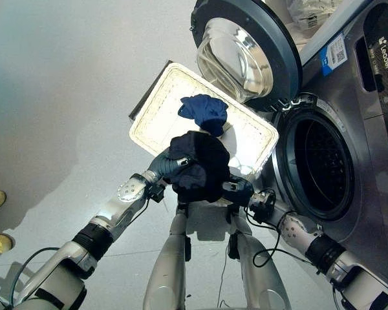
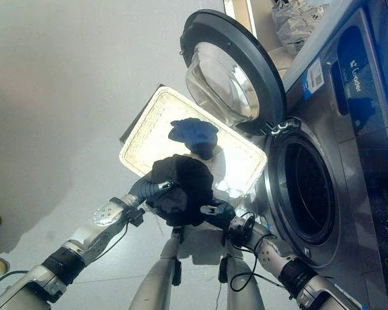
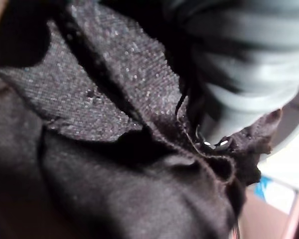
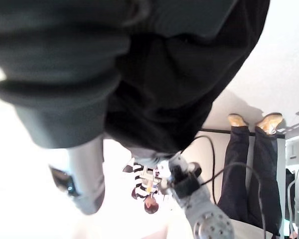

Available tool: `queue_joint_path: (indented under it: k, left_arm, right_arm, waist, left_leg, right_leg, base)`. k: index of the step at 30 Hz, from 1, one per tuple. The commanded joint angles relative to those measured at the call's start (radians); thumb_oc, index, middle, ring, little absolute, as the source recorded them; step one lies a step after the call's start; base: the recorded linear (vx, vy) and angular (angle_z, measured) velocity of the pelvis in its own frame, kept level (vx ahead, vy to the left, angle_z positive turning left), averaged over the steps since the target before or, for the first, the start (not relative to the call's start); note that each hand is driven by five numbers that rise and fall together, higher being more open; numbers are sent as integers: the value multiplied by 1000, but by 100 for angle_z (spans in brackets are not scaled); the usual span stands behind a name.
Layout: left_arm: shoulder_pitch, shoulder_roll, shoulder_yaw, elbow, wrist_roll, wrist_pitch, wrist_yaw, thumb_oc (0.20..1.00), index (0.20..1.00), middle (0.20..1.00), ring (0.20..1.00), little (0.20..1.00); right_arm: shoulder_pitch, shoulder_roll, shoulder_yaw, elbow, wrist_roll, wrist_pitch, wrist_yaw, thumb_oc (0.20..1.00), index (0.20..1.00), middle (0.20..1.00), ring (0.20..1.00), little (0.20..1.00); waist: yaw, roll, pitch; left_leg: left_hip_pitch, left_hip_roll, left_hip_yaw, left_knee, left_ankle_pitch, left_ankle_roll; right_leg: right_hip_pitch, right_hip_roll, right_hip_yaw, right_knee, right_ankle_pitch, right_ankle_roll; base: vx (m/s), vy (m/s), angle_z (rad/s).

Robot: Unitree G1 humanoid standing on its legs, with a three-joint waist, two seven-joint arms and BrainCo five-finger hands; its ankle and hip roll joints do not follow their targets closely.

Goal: Put the clothes into the washing machine.

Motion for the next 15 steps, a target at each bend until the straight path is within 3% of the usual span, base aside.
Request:
queue_joint_path:
  k: [1,12,14,15]
  left_arm:
    - [-13,-32,-30,-104,40,-21,-97,200,200,200,200,200]
    - [-48,-15,-85,-169,58,20,-123,200,200,200,200,200]
    - [-55,-21,-96,-149,51,45,-104,200,200,200,200,200]
    - [-51,-24,-98,-147,58,52,-104,200,200,200,200,200]
  right_arm:
    - [-14,24,-6,-149,40,-38,-1,1000,1000,1000,1000,1000]
    - [-16,32,-1,-104,23,-30,-55,1000,1000,1000,1000,1000]
    - [-12,41,12,-105,29,-28,-63,652,652,652,652,652]
    - [-10,43,13,-104,31,-28,-64,263,263,263,263,263]
  waist:
    - [-28,-19,-13]
    - [-32,-19,-13]
    - [-33,-24,-13]
    - [-32,-24,-13]
  left_leg:
    - [24,-99,62,13,-69,21]
    - [22,-97,64,11,-72,23]
    - [18,-98,58,13,-71,25]
    - [17,-99,57,13,-71,24]
  right_leg:
    - [-12,7,25,-4,14,63]
    - [-15,15,34,-6,17,63]
    - [-21,18,35,0,16,63]
    - [-22,19,35,0,16,63]
  base:
    - [0,0,0]
    - [14,-9,0]
    - [43,-65,1]
    - [13,-31,1]
